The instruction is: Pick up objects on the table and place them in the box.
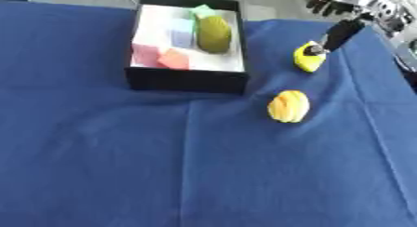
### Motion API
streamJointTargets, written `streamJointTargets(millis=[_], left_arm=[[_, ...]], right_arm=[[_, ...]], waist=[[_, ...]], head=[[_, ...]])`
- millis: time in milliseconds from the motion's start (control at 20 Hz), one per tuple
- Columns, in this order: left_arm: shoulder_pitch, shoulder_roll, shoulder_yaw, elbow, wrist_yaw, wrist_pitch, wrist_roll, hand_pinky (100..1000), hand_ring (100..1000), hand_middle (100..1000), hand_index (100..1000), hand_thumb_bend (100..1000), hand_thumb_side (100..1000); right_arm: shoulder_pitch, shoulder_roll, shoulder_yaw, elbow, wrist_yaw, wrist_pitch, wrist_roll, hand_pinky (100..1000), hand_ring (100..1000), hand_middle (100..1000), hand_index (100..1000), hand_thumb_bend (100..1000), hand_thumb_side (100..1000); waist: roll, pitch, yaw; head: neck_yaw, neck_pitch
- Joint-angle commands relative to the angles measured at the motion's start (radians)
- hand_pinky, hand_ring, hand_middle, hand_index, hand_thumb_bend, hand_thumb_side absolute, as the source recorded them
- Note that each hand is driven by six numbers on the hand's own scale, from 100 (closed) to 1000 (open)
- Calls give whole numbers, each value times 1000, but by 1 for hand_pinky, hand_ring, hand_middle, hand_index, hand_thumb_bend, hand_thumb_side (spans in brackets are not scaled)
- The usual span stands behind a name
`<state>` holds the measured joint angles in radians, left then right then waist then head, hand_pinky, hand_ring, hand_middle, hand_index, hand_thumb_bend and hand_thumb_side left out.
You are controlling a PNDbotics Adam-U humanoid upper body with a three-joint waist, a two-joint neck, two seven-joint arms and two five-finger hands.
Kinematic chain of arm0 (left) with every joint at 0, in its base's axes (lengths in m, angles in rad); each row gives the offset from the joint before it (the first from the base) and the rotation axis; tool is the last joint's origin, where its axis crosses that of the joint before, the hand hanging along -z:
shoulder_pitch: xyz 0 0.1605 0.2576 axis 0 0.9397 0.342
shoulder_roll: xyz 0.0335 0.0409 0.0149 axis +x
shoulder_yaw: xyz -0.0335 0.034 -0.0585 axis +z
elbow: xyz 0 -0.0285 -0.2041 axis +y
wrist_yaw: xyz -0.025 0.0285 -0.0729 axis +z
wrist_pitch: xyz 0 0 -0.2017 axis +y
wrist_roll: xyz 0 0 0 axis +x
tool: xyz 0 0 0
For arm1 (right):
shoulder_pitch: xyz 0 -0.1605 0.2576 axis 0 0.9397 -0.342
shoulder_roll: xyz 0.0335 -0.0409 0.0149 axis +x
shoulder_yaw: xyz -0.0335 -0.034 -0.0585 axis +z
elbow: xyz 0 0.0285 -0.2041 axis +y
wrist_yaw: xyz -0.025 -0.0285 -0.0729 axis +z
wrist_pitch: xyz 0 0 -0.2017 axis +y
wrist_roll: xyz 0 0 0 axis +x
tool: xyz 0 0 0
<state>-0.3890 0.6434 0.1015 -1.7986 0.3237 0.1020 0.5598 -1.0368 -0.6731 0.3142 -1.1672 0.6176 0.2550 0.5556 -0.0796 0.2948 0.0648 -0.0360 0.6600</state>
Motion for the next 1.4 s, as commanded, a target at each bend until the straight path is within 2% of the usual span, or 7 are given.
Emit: streamJointTargets(millis=[50,800,1400], left_arm=[[-14,16,12,-20,-2,0,1,768,791,777,810,100,616],[-27,11,8,-23,-2,1,-1,765,790,776,808,100,618],[-43,5,5,-29,-3,2,-4,765,791,776,807,100,621]], right_arm=[[-13,-15,-17,15,11,2,0,914,877,845,920,551,157],[4,9,-57,137,54,12,-46,906,866,836,917,541,156],[-3,26,-110,227,55,46,-138,901,852,823,914,501,146]], waist=[[19,-7,3],[18,16,21],[15,51,46]], head=[[12,6],[5,-9],[-31,-48]])
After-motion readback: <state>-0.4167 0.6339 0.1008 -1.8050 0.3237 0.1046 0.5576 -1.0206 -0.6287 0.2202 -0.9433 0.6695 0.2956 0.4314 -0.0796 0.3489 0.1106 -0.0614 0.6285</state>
